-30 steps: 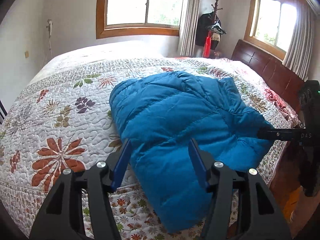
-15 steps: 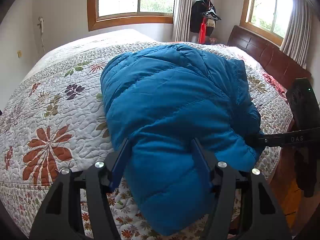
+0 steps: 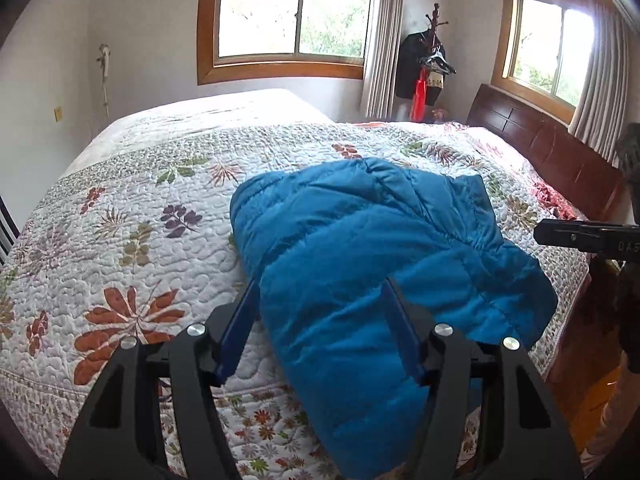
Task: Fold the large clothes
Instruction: 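Fold the jacket edge over with the right tool and release, then grasp the blue jacket bundle with both tools from its sides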
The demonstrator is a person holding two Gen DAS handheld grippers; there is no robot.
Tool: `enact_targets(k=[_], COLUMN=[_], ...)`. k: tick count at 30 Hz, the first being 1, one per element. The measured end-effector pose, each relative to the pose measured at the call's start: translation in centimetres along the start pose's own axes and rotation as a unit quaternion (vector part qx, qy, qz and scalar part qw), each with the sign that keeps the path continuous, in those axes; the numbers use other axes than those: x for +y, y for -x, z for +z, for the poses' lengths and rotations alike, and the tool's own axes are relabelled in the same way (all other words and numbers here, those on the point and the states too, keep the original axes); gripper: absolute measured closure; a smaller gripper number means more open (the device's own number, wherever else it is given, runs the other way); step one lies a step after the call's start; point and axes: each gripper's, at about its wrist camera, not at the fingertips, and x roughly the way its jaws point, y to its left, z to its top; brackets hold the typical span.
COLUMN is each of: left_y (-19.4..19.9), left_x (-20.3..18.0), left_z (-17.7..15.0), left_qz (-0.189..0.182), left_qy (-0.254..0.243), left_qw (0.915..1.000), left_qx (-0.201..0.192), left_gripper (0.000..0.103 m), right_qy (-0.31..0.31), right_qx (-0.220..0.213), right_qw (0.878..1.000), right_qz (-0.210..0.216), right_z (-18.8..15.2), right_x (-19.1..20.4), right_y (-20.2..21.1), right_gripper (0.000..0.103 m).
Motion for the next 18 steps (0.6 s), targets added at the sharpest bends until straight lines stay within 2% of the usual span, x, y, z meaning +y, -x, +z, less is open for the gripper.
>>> enact_targets(k=[3,6,8,12,14,18], left_y=[-1.0,-2.6,-3.9,-5.7,-5.9,-6.6], left_x=[-0.7,-1.6,-1.4,-0.3,0.1,0.4], left_z=[0.8,1.1,1.1,0.7,0.6,0.3], left_qz=[-0.010,-0.012,-0.015,-0.013,-0.011,-0.014], left_qy=[-0.003,-0.008,0.003,0.033,0.040,0.048], left_qw=[0.9999,0.9996,0.9990,0.9973,0.9972,0.9966], left_qx=[0.008,0.023,0.042,0.063,0.062,0.065], left_gripper=[0.041,0.041,0.041,0.039,0.039,0.038], right_qy=[0.016,0.027,0.020,-0.014,-0.022,-0.043], right_qx=[-0.020,0.022,0.055,0.078,0.078,0.069], right_qw=[0.999,0.999,0.998,0.997,0.997,0.997], right_qz=[0.019,0.025,0.015,0.010,0.006,0.005], right_z=[3.2,5.2,5.7,4.6,3.4,1.6], right_x=[1.2,1.9,2.0,-0.5,-1.1,-1.9], right_y=[-0.2,-3.6,-6.2,-9.5,-10.4,-11.9], right_gripper=[0.052,0.054,0.059,0.065,0.069,0.069])
